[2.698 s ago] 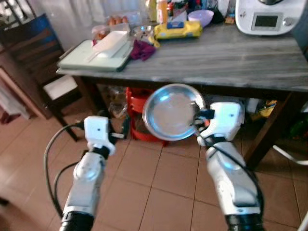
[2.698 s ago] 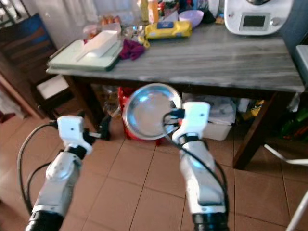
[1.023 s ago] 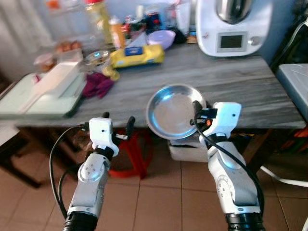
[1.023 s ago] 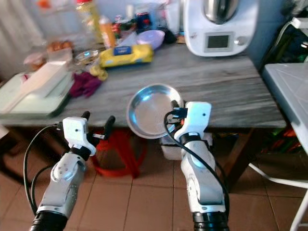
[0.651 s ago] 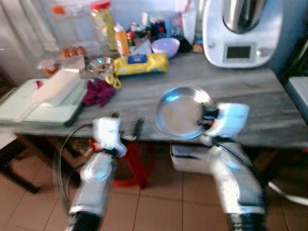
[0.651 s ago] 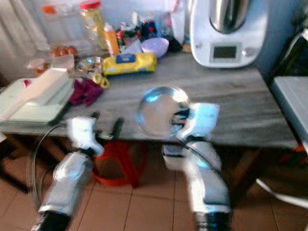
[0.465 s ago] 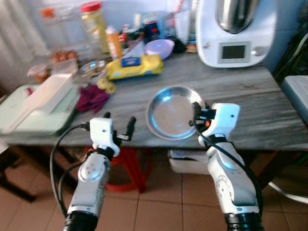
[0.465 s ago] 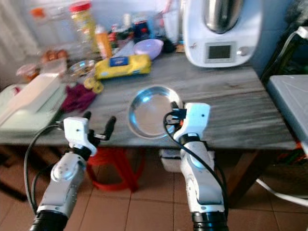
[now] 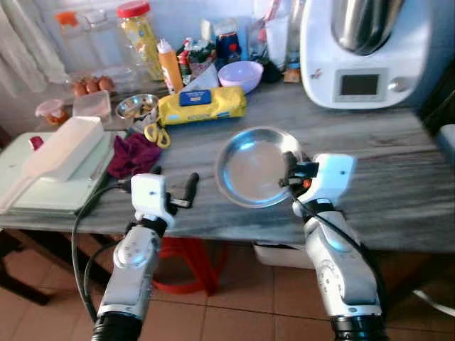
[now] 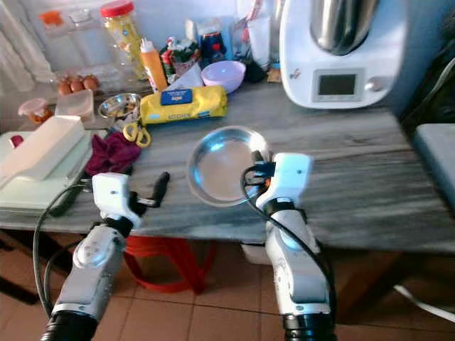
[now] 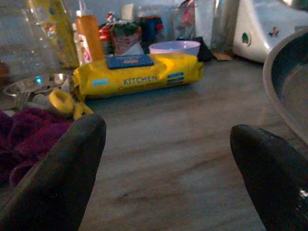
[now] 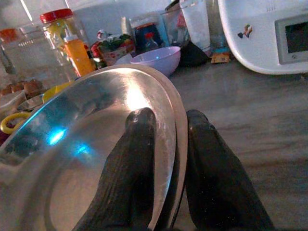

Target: Setting the table

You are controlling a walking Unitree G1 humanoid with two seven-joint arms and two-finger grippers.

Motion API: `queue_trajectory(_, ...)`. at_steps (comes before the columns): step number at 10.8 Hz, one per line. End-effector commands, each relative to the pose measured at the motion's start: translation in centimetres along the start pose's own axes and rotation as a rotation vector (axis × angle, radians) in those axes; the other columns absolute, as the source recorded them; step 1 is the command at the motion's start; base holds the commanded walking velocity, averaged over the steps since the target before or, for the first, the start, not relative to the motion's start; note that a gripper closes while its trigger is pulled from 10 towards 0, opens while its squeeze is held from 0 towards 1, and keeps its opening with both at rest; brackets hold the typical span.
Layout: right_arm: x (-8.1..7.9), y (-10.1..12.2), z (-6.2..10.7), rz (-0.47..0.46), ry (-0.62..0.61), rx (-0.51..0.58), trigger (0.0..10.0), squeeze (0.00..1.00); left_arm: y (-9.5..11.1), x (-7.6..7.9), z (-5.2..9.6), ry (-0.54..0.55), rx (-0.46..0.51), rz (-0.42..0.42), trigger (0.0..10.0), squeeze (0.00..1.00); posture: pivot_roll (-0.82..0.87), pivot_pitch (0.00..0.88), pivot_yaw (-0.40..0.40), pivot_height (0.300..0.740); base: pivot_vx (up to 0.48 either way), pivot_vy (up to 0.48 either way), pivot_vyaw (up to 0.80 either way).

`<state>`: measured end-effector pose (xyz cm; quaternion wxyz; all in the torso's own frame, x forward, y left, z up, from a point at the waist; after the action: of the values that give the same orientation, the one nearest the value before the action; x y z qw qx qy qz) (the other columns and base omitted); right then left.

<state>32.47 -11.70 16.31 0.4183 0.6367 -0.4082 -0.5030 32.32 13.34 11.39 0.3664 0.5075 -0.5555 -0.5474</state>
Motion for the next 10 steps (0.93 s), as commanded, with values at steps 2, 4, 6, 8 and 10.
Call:
queue_trajectory(2,0.7,0.0,0.1,-0.003,-0.031,0.006,10.0,0.0,-0.6,-0.1,1.2,-0.015,-0.024,-0.02,10.0,0.0,-0.12,0.085,0.123,0.74,0.0,0.0,0.0)
queue_trajectory(4,1.9,-0.3,-0.1,0.025,-0.065,-0.016,10.0,0.0,-1.4,-0.4,2.3,-0.021,-0.052,-0.035,10.0,0.0,-0.12,0.093,0.118,0.74,0.0,0.0,0.0)
queue_trajectory(6,3.0,-0.4,-0.7,0.032,-0.085,-0.038,10.0,0.0,-1.9,-0.5,3.0,-0.037,-0.07,-0.051,10.0,0.0,-0.12,0.094,0.118,0.74,0.0,0.0,0.0)
queue_trajectory(8,3.8,-0.7,-2.1,0.041,-0.1,-0.079,10.0,0.0,-2.3,-0.6,3.7,-0.057,-0.081,-0.056,10.0,0.0,-0.12,0.089,0.122,0.74,0.0,0.0,0.0)
queue_trajectory(10,3.8,-1.1,-3.4,0.015,-0.129,-0.126,10.0,0.0,-2.4,-0.4,3.9,-0.08,-0.08,-0.054,10.0,0.0,-0.11,0.086,0.118,0.74,0.0,0.0,0.0)
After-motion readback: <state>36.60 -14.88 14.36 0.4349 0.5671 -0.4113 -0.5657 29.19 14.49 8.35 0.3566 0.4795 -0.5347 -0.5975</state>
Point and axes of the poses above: a point about 5 cm out from each wrist's last joint towards the gripper, its own z axis pointing back from the gripper into the wrist, its own y axis along the axis of the wrist's last joint, x = y × z, the point moved 2 cm from there along -z, pointing out of the wrist towards the gripper, and after that the axes turned 10 degrees about -z, right-handed, at the moved point
